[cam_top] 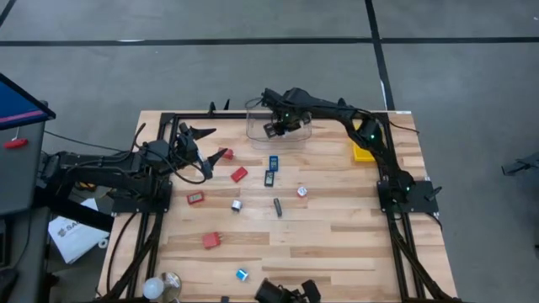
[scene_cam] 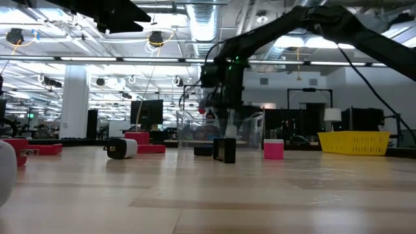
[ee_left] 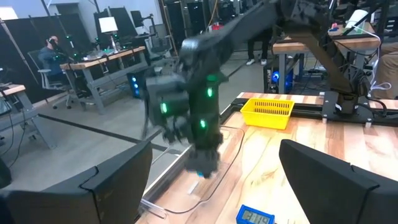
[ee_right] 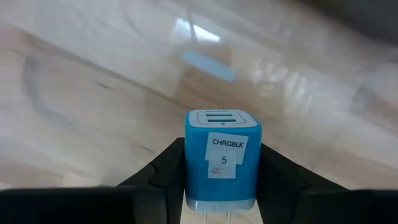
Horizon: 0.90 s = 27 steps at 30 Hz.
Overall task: Pick & Place Office items
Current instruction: Put the top blue charger adapter into the transparent bin
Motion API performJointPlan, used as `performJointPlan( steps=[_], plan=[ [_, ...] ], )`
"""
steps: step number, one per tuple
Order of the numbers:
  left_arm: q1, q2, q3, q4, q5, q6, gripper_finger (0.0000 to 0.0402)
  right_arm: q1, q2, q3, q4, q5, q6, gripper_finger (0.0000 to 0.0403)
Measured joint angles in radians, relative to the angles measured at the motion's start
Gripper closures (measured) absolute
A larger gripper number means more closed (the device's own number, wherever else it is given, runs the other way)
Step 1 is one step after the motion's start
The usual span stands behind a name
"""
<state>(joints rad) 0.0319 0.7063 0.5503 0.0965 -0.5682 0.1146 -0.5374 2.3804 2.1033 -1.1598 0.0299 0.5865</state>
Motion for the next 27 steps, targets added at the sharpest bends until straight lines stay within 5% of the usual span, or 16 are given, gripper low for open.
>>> performJointPlan(
  steps=[19,27],
  plan=[
    [-0.005,0.000,0.000,-0.003,0.000,0.008,0.0053,-0.011,0.040,0.008,0.088,-0.031,-0.056,0.0266],
    [-0.005,0.000,0.000,-0.003,0.000,0.008,0.0053,-0.004,0.040,0.008,0.122,-0.061,-0.070,0.0167]
  ],
)
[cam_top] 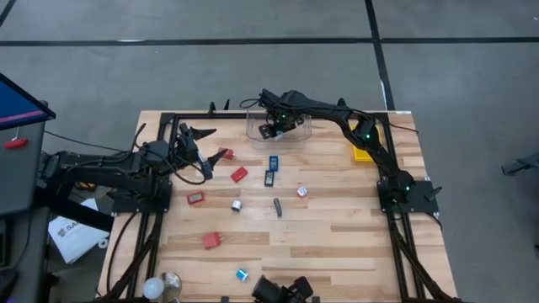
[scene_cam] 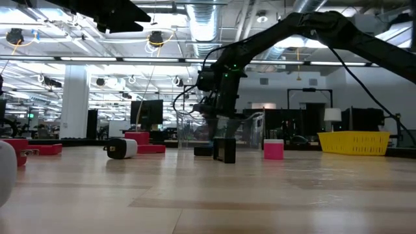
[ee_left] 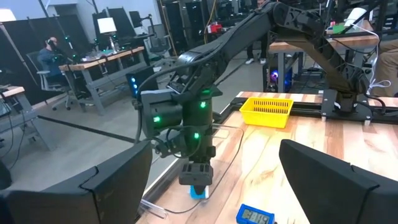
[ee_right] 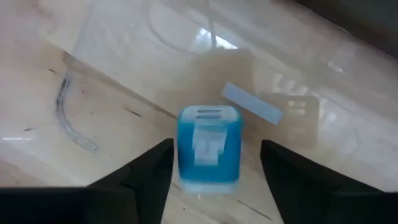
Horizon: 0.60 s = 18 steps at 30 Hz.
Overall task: Pick & Place Office items
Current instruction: Put the top blue charger adapter into the transparent bin, then put the pink charger adapter into the transparent bin
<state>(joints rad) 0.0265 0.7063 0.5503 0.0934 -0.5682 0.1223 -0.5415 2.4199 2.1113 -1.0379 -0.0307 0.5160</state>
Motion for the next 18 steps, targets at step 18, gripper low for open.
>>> performJointPlan(
  steps=[18],
  plan=[
    [-0.001,0.000,0.000,-0.014,0.000,0.000,0.0053,-0.003,-0.087,0.001,-0.049,-0.037,-0.062,0.0209]
  ],
)
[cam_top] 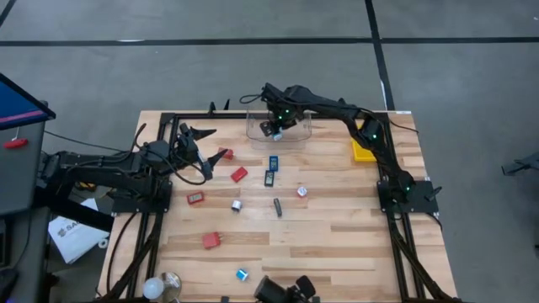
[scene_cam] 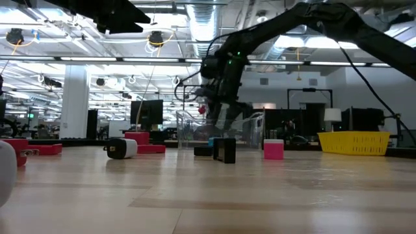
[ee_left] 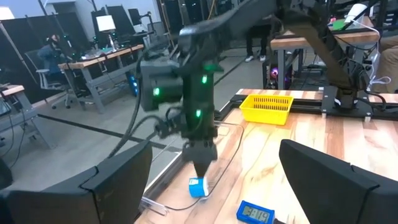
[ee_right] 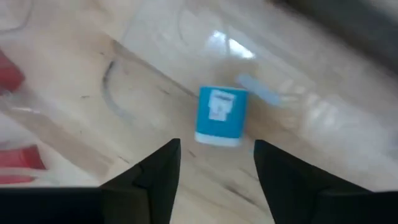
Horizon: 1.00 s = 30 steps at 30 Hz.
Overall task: Pick & Place Office items
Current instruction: Put the pink charger adapter into the transparent bin
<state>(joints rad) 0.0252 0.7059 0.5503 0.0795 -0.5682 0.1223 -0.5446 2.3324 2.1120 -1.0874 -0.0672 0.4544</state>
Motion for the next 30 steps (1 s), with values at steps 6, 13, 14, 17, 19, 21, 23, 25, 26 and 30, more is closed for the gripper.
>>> performJointPlan(
  steps=[6,13,14,17,19,21,23,25,26,30],
  plan=[
    [-0.001,0.000,0.000,-0.049,0.000,-0.006,0.0053,0.001,-0.122,0.000,-0.169,0.160,-0.059,0.0235],
    [-0.001,0.000,0.000,-0.083,0.010,-0.031,0.0053,0.027,-0.266,-0.005,-0.304,0.260,-0.089,0.0247],
    [-0.001,0.000,0.000,-0.097,0.022,-0.038,0.0053,0.042,-0.281,-0.005,-0.316,0.260,-0.095,0.0246],
    [-0.001,0.000,0.000,-0.133,0.052,-0.057,0.0053,0.107,-0.314,-0.005,-0.337,0.256,-0.105,0.0243],
    [-0.001,0.000,0.000,-0.147,0.069,-0.075,0.0053,0.164,-0.325,-0.005,-0.359,0.269,-0.114,0.0239],
    [-0.001,0.000,0.000,-0.161,0.088,-0.090,0.0053,0.237,-0.331,-0.005,-0.393,0.309,-0.114,0.0236],
    [-0.001,0.000,0.000,-0.164,0.113,-0.106,0.0053,0.329,-0.331,-0.006,-0.440,0.376,-0.102,0.0235],
    [-0.002,0.000,0.000,-0.171,0.136,-0.113,0.0053,0.422,-0.331,-0.006,-0.479,0.449,-0.071,0.0235],
    [-0.005,0.000,0.000,-0.171,0.151,-0.123,0.0053,0.469,-0.331,-0.006,-0.488,0.478,-0.053,0.0235],
    [-0.041,0.002,0.000,-0.174,0.183,-0.142,0.0053,0.639,-0.331,-0.006,-0.483,0.532,0.037,0.0236]
  ],
)
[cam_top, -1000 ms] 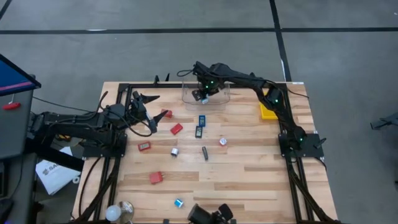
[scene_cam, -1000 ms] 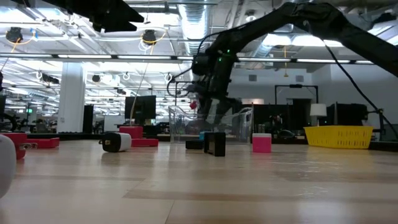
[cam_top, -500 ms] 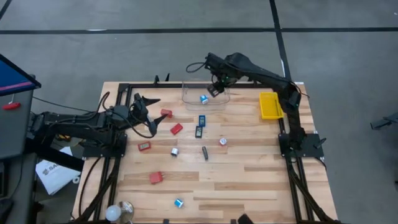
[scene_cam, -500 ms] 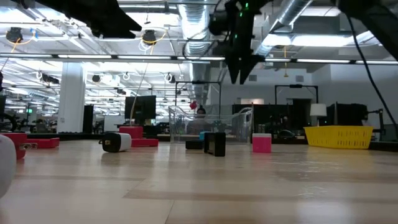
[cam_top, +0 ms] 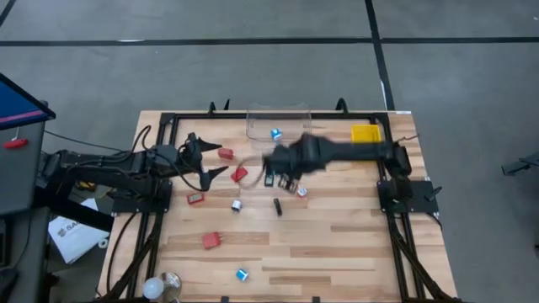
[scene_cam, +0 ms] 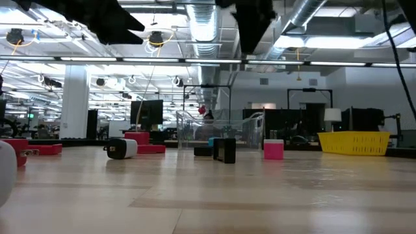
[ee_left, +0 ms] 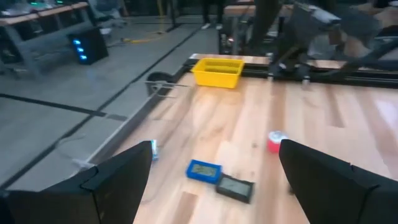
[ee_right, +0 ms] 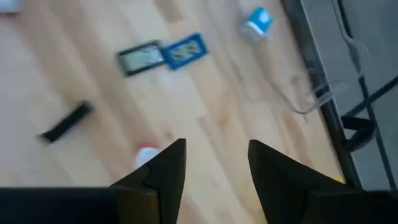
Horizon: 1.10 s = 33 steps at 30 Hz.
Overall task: Pick & Place Office items
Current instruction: Put the pink charger adapter into the transparent bin
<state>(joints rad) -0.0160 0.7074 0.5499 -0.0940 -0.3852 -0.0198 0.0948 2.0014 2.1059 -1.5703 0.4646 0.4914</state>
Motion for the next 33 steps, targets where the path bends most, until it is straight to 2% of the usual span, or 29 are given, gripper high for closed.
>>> performJointPlan(
  steps=[6,10,14,19,22,25,27,30,33],
  plan=[
    [-0.065,0.000,0.000,0.024,0.000,-0.014,0.0053,0.177,0.000,0.000,0.000,0.025,0.167,0.0231],
    [-0.100,0.000,0.000,0.067,0.000,-0.016,0.0053,0.191,-0.006,-0.001,-0.001,0.024,0.265,0.0224],
    [-0.120,0.000,0.000,0.081,-0.001,-0.016,0.0053,0.137,-0.005,-0.029,0.007,-0.022,0.282,0.0215],
    [-0.122,0.000,0.000,0.077,-0.011,-0.011,0.0053,0.014,-0.040,-0.233,0.068,-0.100,0.231,0.0200],
    [-0.122,-0.002,0.000,0.077,-0.015,0.006,0.0052,-0.056,-0.141,-0.394,0.254,-0.168,0.170,0.0192],
    [-0.122,-0.002,0.000,0.075,-0.016,0.013,0.0052,-0.124,-0.269,-0.573,0.490,-0.288,0.127,0.0189],
    [-0.121,-0.002,0.000,0.076,-0.015,0.015,0.0052,-0.160,-0.351,-0.680,0.573,-0.328,0.125,0.0189],
    [-0.118,-0.002,0.000,0.085,-0.015,0.015,0.0052,-0.179,-0.454,-0.806,0.631,-0.334,0.180,0.0188],
    [-0.110,-0.002,0.000,0.101,-0.015,0.015,0.0052,-0.126,-0.498,-0.891,0.675,-0.340,0.258,0.0187]
  ],
)
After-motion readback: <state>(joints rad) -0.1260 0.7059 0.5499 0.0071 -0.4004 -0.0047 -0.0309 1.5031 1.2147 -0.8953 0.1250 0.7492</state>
